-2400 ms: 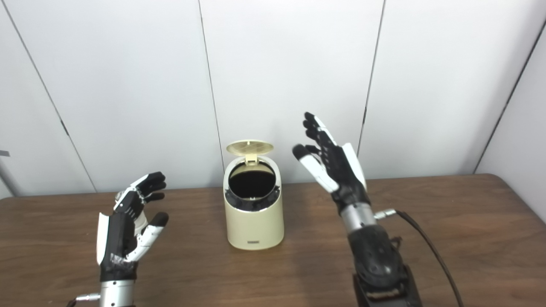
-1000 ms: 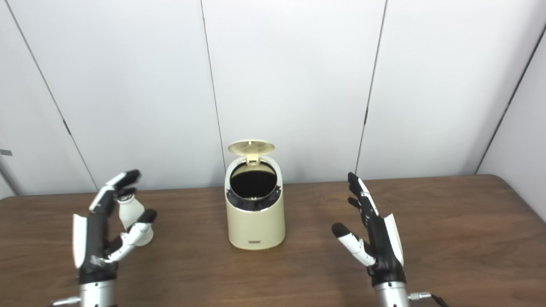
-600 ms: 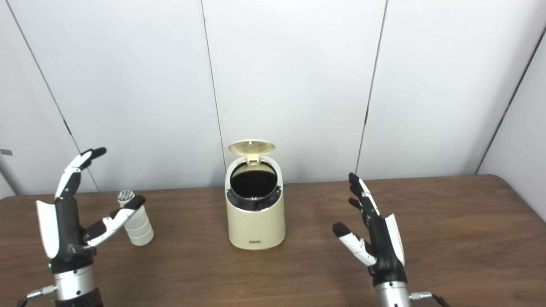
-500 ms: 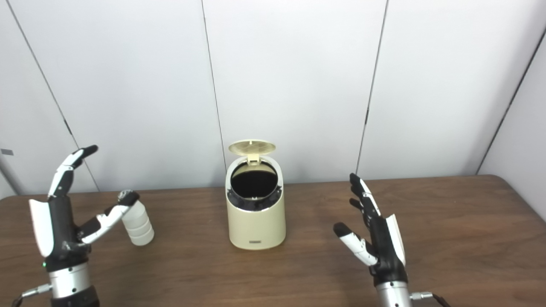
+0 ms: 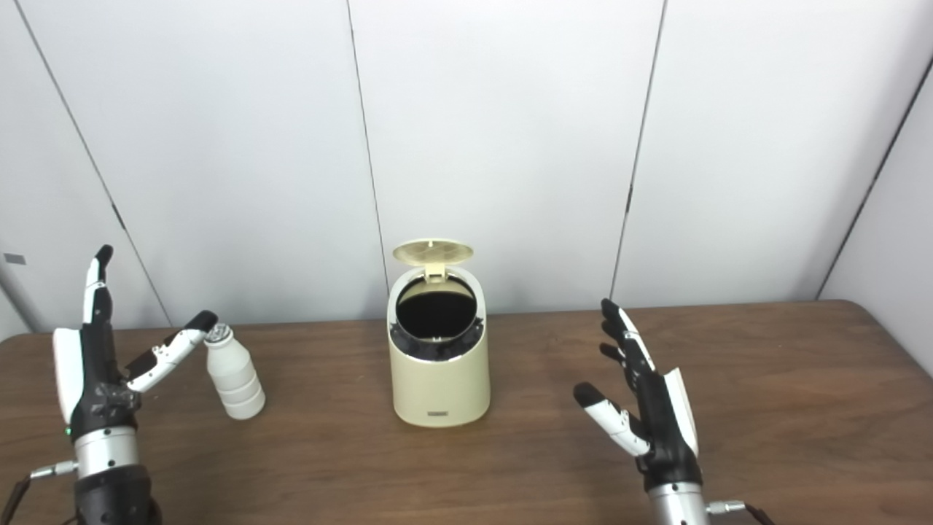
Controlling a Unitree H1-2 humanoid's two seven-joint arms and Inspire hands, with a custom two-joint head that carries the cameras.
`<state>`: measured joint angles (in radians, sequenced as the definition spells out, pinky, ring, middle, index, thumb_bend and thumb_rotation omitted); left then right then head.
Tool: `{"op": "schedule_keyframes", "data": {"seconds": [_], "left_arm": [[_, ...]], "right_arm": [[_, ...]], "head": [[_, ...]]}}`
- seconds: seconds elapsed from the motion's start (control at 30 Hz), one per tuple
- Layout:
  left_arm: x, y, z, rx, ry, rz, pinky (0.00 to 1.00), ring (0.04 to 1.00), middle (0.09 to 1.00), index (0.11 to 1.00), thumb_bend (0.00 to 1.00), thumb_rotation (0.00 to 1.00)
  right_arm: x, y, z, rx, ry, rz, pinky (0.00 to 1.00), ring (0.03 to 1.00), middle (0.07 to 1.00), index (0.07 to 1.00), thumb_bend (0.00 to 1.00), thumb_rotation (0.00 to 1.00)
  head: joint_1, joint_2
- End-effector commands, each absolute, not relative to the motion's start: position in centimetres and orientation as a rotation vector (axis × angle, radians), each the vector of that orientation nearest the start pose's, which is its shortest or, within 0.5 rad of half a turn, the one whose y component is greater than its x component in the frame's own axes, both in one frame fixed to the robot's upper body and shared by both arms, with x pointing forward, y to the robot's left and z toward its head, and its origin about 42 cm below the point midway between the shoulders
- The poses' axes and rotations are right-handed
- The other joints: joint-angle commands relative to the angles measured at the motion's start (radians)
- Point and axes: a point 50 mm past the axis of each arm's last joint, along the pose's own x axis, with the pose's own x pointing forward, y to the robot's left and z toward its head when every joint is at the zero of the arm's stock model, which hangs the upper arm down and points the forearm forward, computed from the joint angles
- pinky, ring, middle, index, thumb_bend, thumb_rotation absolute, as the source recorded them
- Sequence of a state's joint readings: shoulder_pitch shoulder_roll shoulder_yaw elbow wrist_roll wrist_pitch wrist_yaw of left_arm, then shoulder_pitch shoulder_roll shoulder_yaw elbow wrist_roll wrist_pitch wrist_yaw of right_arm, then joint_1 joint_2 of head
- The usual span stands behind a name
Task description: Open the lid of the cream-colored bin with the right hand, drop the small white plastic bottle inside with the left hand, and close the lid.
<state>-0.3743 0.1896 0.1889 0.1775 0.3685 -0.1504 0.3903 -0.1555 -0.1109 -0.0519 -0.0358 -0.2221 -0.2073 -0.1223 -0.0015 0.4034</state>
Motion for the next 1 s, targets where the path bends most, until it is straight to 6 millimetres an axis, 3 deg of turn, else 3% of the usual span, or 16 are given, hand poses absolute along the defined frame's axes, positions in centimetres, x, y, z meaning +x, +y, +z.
{"op": "schedule_keyframes", "data": {"seconds": [0.0,0.23,0.37,0.5,0.73,0.97], "left_arm": [[40.0,31.8,22.1,0.434,-0.495,0.527,1.0,1.0,1.0,0.998,1.0,0.48],[40.8,32.5,20.4,0.344,-0.445,0.51,0.95,0.997,0.995,0.991,1.0,0.48],[41.2,32.6,19.3,0.33,-0.434,0.475,0.89,0.939,0.933,0.936,1.0,0.48],[41.0,32.1,18.0,0.335,-0.402,0.419,0.91,0.916,0.901,0.924,1.0,0.49],[40.6,30.8,16.5,0.278,-0.389,0.367,0.82,0.877,0.875,0.899,1.0,0.46],[40.3,29.9,15.8,0.327,-0.395,0.355,0.8,0.857,0.85,0.87,1.0,0.52]], "right_arm": [[33.2,-24.8,18.8,-0.31,-0.524,-0.121,0.82,0.909,0.932,0.919,0.92,0.84],[33.2,-24.9,18.6,-0.311,-0.531,-0.113,0.82,0.906,0.93,0.919,0.91,0.84],[33.3,-24.9,18.4,-0.311,-0.532,-0.113,0.82,0.903,0.927,0.921,0.9,0.84],[33.3,-24.9,18.3,-0.301,-0.529,-0.107,0.84,0.913,0.934,0.929,0.9,0.83],[33.3,-25.0,18.3,-0.31,-0.531,-0.105,0.84,0.912,0.932,0.928,0.88,0.84],[33.5,-25.2,18.0,-0.324,-0.53,-0.107,0.82,0.904,0.924,0.921,0.86,0.83]], "head": [[0.002,0.0],[0.002,0.001],[0.001,0.001],[0.003,0.003],[0.003,0.001],[0.003,-0.003]]}}
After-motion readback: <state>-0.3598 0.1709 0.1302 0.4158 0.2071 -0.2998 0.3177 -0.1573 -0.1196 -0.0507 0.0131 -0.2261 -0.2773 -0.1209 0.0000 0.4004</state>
